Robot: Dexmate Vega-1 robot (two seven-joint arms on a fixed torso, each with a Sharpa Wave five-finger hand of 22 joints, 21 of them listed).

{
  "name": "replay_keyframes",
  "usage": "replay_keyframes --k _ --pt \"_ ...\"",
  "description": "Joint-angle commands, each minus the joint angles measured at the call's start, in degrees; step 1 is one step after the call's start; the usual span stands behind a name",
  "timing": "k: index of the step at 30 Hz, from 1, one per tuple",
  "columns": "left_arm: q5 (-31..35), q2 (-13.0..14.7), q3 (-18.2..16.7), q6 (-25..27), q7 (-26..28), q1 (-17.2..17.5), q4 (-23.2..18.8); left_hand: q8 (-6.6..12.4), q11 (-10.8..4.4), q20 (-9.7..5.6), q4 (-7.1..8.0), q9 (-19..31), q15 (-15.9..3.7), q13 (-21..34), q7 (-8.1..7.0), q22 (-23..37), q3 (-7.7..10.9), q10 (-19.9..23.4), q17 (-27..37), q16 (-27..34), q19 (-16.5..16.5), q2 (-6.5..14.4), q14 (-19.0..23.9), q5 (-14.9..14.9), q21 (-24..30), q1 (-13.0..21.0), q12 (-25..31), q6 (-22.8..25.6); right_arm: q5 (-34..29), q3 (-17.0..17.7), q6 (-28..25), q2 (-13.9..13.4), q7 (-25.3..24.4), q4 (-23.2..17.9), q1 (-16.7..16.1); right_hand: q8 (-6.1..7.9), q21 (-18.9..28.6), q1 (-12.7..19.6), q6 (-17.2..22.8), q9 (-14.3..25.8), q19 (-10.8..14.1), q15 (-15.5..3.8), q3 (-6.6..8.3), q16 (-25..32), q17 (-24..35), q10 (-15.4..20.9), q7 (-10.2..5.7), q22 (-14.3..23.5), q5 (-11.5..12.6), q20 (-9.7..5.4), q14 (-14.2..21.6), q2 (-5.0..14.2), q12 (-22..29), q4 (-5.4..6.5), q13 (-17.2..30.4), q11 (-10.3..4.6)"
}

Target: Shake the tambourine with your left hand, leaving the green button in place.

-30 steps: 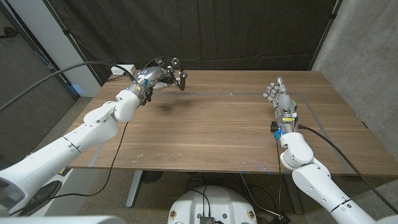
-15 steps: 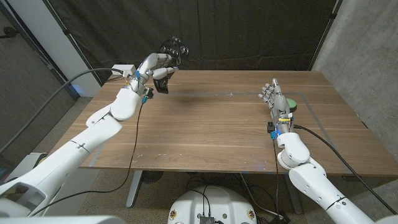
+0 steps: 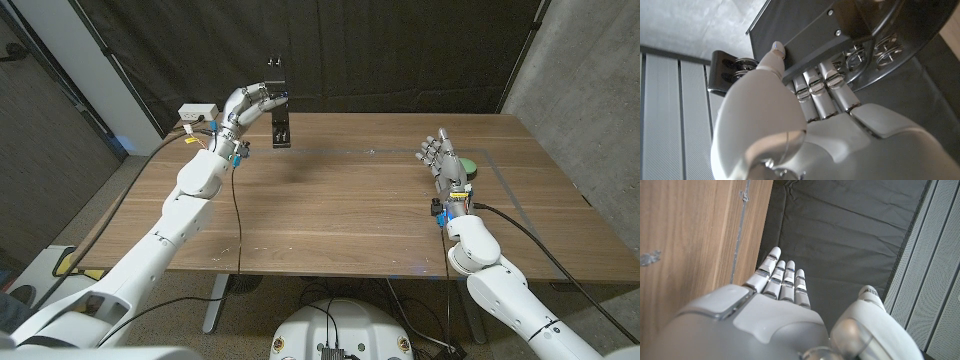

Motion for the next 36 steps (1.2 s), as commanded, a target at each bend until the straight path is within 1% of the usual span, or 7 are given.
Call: replay_keyframes --k 1,7,11,17,24,29,36 --pt "-39.2 -9.6 -4.9 6.5 -10.4 1.5 5.8 0.31 -1.74 -0.06 5.87 0.1 -3.15 0.5 0.89 0.2 6.53 1.5 0.3 0.2 -0.3 0.9 1.9 0.4 -0.1 -1.2 0.0 1.6 0.8 0.7 -0.9 -1.1 0.2 -1.2 -1.3 0.21 -0.2 0.2 0.4 0.3 0.7 0.03 -0.25 -0.1 0.1 0.4 -0.03 0.1 -0.2 -0.88 0.3 0.76 0.2 0.09 0.2 -0.21" --pt "-41.0 -12.8 -8.5 4.8 -10.0 3.1 7.6 0.32 -1.85 -0.26 5.92 0.1 -3.27 0.7 0.6 0.2 6.63 1.7 0.4 0.2 -0.5 0.9 1.9 0.4 -0.2 -1.4 -0.1 1.7 1.7 1.1 -1.7 -1.7 0.7 -1.3 -1.5 0.22 -0.2 0.2 0.4 0.3 0.7 0.02 -0.27 0.0 0.1 0.4 -0.05 0.1 -0.3 -0.9 0.4 0.78 0.2 0.07 0.2 -0.17" --pt "-37.0 -12.3 -7.8 3.6 -9.8 2.3 8.3 0.3 -1.98 -0.29 5.99 0.0 -3.41 0.8 0.59 0.2 6.69 1.6 0.5 0.1 -0.6 0.9 1.7 0.3 -0.3 -1.5 -0.2 1.8 2.4 1.5 -1.3 -1.8 1.3 -0.7 -1.3 0.21 -0.3 0.2 0.4 0.3 0.8 -0.03 -0.28 -0.1 0.1 0.4 -0.04 0.1 -0.3 -0.91 0.4 0.8 0.2 0.06 0.2 -0.17" --pt "-12.7 -3.2 -1.7 2.0 4.1 1.1 2.0 0.24 -1.77 -0.23 6.05 0.0 -2.98 1.1 0.86 0.3 6.88 1.7 0.5 0.0 -0.6 0.9 1.7 0.3 -0.4 -1.7 -0.4 1.6 3.4 1.4 -0.2 -1.7 3.0 0.9 -0.4 0.2 -0.4 0.2 0.4 0.3 0.9 -0.01 -0.3 -0.1 0.1 0.4 -0.01 0.1 -0.3 -0.92 0.4 0.84 0.1 0.04 0.2 -0.23" --pt "19.7 9.9 5.9 18.4 20.4 -3.5 -13.6 0.22 -1.35 0.03 5.97 0.1 -2.62 1.4 1.32 0.3 7.15 1.8 0.4 0.1 -0.3 0.9 1.9 0.3 -0.4 -1.6 -0.5 1.5 4.0 1.5 0.7 -1.7 3.6 1.5 -0.7 0.2 -0.5 0.2 0.4 0.3 0.9 0.06 -0.32 -0.1 0.1 0.4 -0.03 0.1 -0.3 -0.97 0.3 0.89 0.1 0.02 0.2 -0.22" --pt "38.8 14.3 14.0 29.5 20.2 -10.0 -20.6 0.27 -1.19 0.21 5.89 0.1 -2.41 1.6 1.4 0.3 7.34 2.0 0.5 0.1 -0.4 0.9 2.1 0.2 -0.4 -1.6 -0.5 1.8 4.1 1.5 1.4 -1.4 3.6 1.9 -1.0 0.2 -0.5 0.2 0.4 0.3 0.9 0.08 -0.34 -0.1 0.1 0.4 -0.03 0.1 -0.3 -0.94 0.4 0.93 0.1 0.01 0.2 -0.21" --pt "66.3 15.0 25.8 38.6 16.9 -17.2 -24.7 0.21 -0.97 0.4 5.84 0.0 -2.25 1.8 1.42 0.4 7.53 2.0 0.5 0.1 -0.8 0.9 2.0 0.2 -0.6 -1.6 -0.6 1.8 4.0 1.2 2.2 -0.9 3.5 1.9 -1.6 0.2 -0.6 0.2 0.4 0.3 1.0 0.12 -0.37 -0.1 0.1 0.4 0.06 0.1 -0.3 -0.94 0.4 0.97 0.1 0.0 0.2 -0.22"
